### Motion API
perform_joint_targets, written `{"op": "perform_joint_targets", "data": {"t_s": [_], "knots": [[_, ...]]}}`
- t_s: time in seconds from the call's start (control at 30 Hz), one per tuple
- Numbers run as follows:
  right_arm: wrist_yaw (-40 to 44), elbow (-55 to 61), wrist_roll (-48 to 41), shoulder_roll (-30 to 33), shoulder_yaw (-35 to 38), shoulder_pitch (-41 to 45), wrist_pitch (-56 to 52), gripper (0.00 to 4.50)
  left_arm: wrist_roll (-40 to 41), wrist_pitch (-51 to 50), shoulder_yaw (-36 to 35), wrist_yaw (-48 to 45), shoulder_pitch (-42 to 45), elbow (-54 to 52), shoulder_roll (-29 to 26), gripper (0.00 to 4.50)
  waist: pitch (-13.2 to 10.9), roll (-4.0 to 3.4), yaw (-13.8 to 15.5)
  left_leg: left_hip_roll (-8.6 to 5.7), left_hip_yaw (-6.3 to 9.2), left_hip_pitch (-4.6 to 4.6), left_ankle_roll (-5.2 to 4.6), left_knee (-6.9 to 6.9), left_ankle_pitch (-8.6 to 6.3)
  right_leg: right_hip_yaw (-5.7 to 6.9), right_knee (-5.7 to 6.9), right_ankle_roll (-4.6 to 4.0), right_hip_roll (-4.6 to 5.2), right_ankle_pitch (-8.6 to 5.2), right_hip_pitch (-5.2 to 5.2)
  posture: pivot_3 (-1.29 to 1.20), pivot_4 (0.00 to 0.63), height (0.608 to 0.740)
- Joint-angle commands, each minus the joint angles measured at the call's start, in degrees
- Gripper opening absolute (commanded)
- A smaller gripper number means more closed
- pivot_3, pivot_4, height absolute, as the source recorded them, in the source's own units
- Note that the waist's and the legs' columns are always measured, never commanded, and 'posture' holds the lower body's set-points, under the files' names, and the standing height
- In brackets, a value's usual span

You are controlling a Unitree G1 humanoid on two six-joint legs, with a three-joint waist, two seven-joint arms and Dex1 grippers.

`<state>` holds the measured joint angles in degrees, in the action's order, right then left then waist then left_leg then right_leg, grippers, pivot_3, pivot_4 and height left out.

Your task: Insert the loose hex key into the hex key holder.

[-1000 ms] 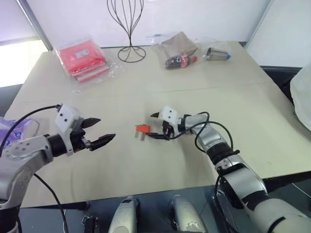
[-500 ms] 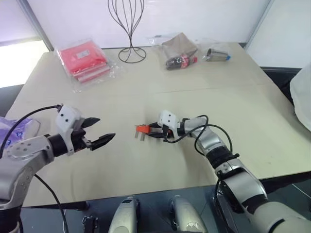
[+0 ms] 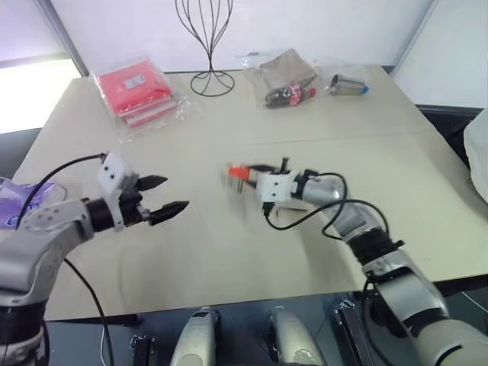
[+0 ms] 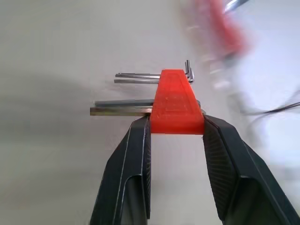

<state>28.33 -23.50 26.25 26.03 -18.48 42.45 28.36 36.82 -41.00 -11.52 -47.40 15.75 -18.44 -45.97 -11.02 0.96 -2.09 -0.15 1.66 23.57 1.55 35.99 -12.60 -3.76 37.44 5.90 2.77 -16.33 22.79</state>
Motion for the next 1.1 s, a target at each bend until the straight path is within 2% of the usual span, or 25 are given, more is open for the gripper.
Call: {"op": "perform_joint_targets", "data": {"t_s": [0.03,0.23,0.43,1.1], "knots": [[-9.75,7.19,8.27,2.85,0.48,3.42,8.96,1.0,1.46,0.98,2.21,-2.38,8.49,4.5,2.45,4.5,-0.01,0.0,-0.18,0.0,0.0,0.0,0.0,-0.01,0.0,0.0,0.0,0.02,-0.02,0.0,0.0,0.0,0.15,0.74],[-18.48,9.61,15.57,4.59,-0.32,7.26,15.51,1.0,0.74,1.2,5.45,-6.88,20.03,16.0,6.2,4.5,-0.01,0.02,-0.6,0.0,-0.02,-0.01,-0.02,-0.09,0.01,0.0,0.04,0.1,-0.26,0.03,0.08,0.0,0.15,0.74],[-19.81,9.72,16.29,4.14,-1.06,8.43,17.92,1.0,-0.9,2.55,8.35,-11.54,26.52,21.7,7.84,4.5,-0.03,0.04,-0.46,-0.01,-0.03,0.01,-0.03,-0.05,0.02,-0.01,0.07,0.1,-0.22,0.03,0.07,0.0,0.15,0.74],[-17.34,8.09,13.32,4.05,-2.4,9.25,20.81,1.0,3.96,-3.38,5.57,-13.45,27.98,17.9,7.92,4.5,-0.03,0.04,-0.46,0.05,0.01,0.01,-0.03,0.0,0.02,0.0,0.11,0.1,-0.22,0.04,0.05,0.0,0.15,0.74]]}}
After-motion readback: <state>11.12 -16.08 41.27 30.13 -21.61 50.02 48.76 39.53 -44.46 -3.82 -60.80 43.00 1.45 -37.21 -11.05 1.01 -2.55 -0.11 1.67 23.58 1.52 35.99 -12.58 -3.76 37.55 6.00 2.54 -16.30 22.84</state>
